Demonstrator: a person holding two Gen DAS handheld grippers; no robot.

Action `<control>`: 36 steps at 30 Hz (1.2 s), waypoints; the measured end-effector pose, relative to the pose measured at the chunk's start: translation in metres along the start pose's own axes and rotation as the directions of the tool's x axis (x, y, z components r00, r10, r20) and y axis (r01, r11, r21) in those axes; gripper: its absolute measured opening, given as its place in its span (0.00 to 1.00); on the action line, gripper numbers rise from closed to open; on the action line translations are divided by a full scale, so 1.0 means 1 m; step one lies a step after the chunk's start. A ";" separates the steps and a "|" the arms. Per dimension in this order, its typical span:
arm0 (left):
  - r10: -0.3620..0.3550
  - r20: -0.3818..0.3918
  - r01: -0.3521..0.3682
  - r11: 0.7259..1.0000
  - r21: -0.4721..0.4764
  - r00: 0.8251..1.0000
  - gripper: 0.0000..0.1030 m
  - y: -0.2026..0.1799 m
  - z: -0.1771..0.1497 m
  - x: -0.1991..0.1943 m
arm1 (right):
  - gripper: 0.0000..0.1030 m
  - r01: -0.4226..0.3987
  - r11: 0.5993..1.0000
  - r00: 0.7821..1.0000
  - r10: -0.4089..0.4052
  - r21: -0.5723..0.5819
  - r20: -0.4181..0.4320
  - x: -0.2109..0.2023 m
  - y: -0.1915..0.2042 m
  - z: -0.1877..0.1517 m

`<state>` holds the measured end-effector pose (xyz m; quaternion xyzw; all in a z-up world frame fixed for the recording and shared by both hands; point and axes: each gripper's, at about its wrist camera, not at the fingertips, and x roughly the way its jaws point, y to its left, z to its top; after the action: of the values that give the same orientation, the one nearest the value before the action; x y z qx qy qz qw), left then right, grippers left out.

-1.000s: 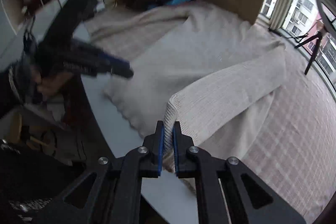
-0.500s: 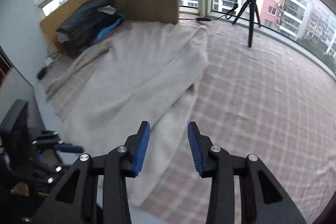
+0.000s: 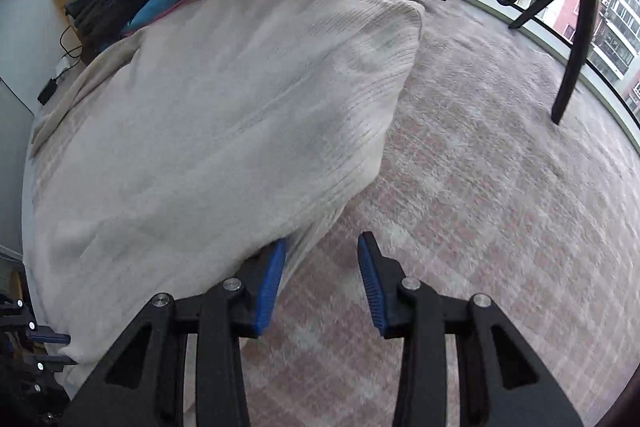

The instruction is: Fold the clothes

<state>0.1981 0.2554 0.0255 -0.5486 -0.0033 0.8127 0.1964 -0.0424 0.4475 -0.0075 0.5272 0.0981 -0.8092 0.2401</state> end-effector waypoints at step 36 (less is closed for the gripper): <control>0.257 0.036 -0.213 0.864 -0.456 0.966 0.24 0.111 -0.052 -0.074 | 0.22 -0.029 0.971 0.996 0.009 0.238 0.086 -0.051 -0.007 -0.018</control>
<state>0.2330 0.1181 0.0457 -0.5360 -0.1331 0.8329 -0.0360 -0.0141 0.4754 0.0305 0.5186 -0.0154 -0.8342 0.1866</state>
